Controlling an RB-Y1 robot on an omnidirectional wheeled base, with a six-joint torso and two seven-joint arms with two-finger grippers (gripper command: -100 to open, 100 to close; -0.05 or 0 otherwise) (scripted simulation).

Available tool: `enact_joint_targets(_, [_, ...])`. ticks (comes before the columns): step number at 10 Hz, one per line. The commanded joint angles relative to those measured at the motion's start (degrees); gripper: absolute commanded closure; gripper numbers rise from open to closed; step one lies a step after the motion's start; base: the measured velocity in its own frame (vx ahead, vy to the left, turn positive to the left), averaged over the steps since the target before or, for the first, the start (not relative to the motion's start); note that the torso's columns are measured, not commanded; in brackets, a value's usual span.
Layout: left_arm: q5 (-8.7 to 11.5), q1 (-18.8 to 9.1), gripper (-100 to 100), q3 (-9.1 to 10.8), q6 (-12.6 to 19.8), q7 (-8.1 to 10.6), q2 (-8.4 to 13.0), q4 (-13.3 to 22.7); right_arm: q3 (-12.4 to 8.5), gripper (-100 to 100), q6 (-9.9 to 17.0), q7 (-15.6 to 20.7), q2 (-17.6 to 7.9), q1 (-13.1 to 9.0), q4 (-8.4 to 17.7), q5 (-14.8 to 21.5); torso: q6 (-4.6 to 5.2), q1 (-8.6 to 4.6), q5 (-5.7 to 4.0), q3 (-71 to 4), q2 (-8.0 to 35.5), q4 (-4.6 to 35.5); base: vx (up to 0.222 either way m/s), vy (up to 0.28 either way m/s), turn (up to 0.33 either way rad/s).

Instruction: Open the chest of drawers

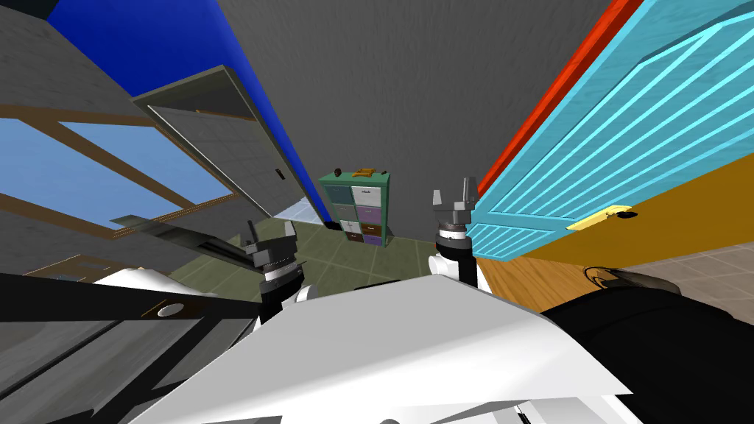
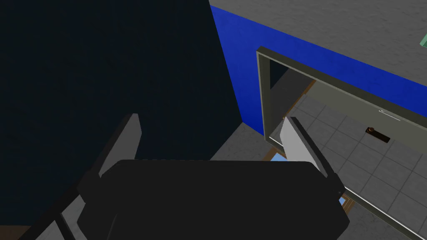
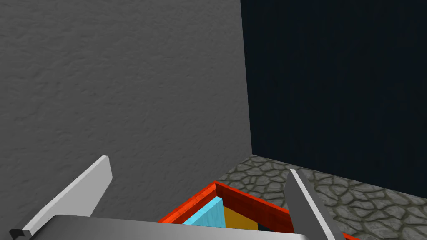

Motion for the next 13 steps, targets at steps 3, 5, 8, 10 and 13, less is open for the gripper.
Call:
enact_joint_targets(3, [0.0, 0.0, 0, 0.0, 0.0, 0.0, 0.0, -0.01, 0.0, 0, 0.0, 0.0, 0.0, 0.0, -0.01, 0.0, 0.0, 0.0, 0.0, -20.14, 10.03, 10.06, 0.0, 0.0, 0.0])
enact_joint_targets(5, [0.0, 0.0, 0, 0.0, 0.0, 0.0, 0.0, -0.01, 0.0, 0, 0.0, 0.0, 0.0, 0.0, -0.01, 0.0, 0.0, 0.0, 0.0, -36.92, 18.45, 18.46, 0.0, 0.0, 0.0])
enact_joint_targets(8, [0.0, 0.0, 0, 0.0, -0.01, 0.0, 0.0, -0.02, 0.0, 0, 0.0, 0.0, 0.0, 0.0, -0.02, 0.0, 0.0, 0.0, 0.0, -62.27, 31.16, 31.14, 0.0, 0.0, 0.0])
enact_joint_targets(10, [-0.03, -0.21, -100, -0.09, 0.0, -0.02, 2.46, 0.58, 0.0, 0, -0.01, 0.0, 0.0, 0.0, -0.02, 0.0, 0.0, 0.0, 0.0, -79.19, 39.62, 39.6, 0.009, -0.004, -0.006])
enact_joint_targets(13, [-0.14, -1.03, -100, -0.42, 0.01, -0.09, 7.15, 2.87, 0.0, 0, 0.0, 0.0, 0.0, 0.01, 0.01, 0.0, 0.0, -0.02, 0.0, -84.58, 42.11, 42.18, 0.049, -0.018, -0.027])
